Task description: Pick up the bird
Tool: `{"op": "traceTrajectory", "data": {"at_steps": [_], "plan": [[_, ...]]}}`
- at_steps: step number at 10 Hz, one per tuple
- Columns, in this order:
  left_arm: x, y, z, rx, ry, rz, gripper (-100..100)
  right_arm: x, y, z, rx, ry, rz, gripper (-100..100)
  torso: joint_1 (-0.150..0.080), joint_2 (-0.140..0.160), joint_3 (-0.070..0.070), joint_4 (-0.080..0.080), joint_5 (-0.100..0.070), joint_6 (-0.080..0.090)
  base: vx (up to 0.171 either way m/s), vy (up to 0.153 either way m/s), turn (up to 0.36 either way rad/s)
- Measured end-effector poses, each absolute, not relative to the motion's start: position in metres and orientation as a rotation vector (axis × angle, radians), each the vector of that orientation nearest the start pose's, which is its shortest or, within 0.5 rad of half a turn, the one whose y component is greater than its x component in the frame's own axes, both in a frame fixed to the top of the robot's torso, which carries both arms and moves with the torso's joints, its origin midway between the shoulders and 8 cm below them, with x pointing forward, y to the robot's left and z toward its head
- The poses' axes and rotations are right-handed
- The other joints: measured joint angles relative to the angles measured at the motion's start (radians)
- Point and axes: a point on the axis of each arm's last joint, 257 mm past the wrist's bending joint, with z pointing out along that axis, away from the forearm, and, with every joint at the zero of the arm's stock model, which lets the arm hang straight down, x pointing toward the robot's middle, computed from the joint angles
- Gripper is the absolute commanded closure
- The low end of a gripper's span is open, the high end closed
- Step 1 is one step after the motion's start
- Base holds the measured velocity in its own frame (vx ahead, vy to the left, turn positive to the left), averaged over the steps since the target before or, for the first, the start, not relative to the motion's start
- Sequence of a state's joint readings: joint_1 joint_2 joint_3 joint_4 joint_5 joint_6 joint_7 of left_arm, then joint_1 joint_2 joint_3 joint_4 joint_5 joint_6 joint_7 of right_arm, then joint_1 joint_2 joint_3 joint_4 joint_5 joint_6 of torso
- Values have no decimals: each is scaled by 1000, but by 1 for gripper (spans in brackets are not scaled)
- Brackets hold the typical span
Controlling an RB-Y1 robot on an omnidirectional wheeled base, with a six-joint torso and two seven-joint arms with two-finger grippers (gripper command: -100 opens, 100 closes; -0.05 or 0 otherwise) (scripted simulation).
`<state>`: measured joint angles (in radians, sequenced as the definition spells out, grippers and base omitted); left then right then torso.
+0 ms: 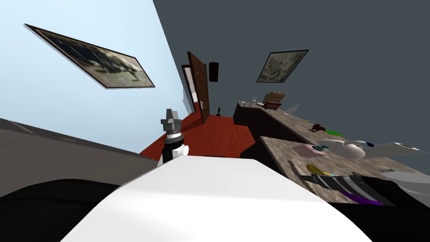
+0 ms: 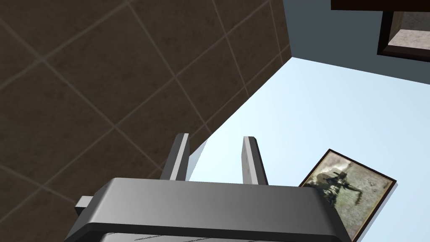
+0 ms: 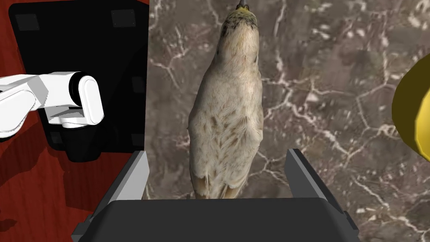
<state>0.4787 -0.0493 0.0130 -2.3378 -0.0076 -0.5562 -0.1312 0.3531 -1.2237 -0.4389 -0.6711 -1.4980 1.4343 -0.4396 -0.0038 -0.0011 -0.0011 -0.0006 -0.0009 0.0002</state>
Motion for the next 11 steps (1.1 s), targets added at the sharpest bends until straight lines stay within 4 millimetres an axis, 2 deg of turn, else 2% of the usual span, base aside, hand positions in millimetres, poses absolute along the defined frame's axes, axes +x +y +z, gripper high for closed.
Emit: {"op": "traceTrajectory", "data": {"at_steps": [1, 2, 5, 9, 11], "plan": [[320, 281, 66, -537, 510, -1191, 0, 87, -690, -309, -3005, 39, -222, 0, 1, 1, 1, 0, 0, 0, 0, 0, 0], [320, 281, 66, -537, 510, -1191, 0, 87, -690, -309, -3006, 38, -223, -100, 2, 2, 1, 1, 1, 0, 101, -8, -179], [320, 281, 66, -537, 511, -1191, 0, 72, -695, -310, -3010, 5, -218, -100, 2, -5, -3, -1, 1, 0, 133, -9, -96], [320, 281, 66, -537, 511, -1191, 0, 50, -695, -315, -3011, -58, -210, -100, 4, -5, -3, -1, 1, 0, 127, 10, -113], [320, 281, 66, -537, 510, -1191, 0, 46, -696, -317, -3010, -84, -210, -100, 2, -2, -2, -1, 1, -1, 85, -3, -59]]}}
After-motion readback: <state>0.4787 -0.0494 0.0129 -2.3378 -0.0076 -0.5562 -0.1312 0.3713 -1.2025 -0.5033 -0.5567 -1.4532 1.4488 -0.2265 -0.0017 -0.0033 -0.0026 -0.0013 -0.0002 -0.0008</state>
